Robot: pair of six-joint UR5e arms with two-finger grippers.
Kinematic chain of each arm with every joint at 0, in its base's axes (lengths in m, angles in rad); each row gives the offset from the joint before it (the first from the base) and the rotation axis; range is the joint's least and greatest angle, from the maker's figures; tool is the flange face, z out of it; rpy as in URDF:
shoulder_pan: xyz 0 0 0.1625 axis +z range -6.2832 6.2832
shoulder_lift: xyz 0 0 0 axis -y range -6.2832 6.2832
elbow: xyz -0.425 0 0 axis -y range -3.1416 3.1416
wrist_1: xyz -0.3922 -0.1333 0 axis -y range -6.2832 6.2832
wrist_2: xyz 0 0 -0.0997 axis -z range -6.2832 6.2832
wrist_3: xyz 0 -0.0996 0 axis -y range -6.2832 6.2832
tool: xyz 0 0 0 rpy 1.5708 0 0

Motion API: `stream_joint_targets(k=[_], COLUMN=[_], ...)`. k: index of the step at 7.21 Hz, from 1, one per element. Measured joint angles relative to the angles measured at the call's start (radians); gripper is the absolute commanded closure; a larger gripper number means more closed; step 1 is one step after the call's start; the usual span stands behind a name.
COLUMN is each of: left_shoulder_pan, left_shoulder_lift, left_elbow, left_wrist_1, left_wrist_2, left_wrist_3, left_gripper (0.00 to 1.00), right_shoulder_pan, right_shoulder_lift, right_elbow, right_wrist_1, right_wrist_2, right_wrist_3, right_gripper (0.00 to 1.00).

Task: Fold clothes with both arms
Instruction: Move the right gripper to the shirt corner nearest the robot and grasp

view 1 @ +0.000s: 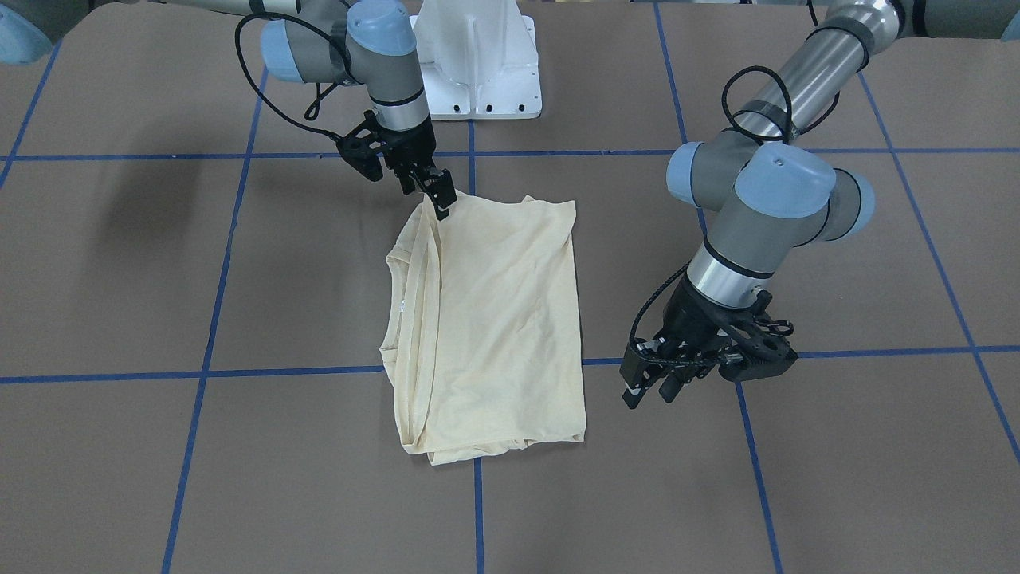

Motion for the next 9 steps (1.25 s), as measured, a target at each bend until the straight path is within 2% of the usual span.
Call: stream_joint_targets(k=[1,2,3,4,9], left_shoulder_pan=[0.000,0.000,0.000,0.000,0.000], left_shoulder_lift=[0.001,0.001,0.001,0.001,0.001], left_elbow=[0.000,0.000,0.000,0.000,-0.006], left_wrist_1=[0.000,0.000,0.002,0.005,0.012], left_wrist_2=[0.000,0.000,0.000,0.001,0.001], left_wrist_3=[0.000,0.000,-0.001,-0.001,-0.004], left_gripper=[0.36,0.36,0.36,0.35,0.36], right_shoulder_pan=[0.000,0.000,0.000,0.000,0.005], right_shoulder_lift=[0.000,0.000,0.002,0.006,0.000], right_elbow=[-0.002,-0.004,-0.005,-0.006,0.022], right_wrist_1=[0.001,0.001,0.001,0.001,-0.006], right_wrist_2=[0.000,0.000,0.000,-0.001,0.007], right_wrist_3=[0.008,0.019,0.024,0.027,0.026], right_gripper=[0.33,0.55,0.97,1.00,1.00])
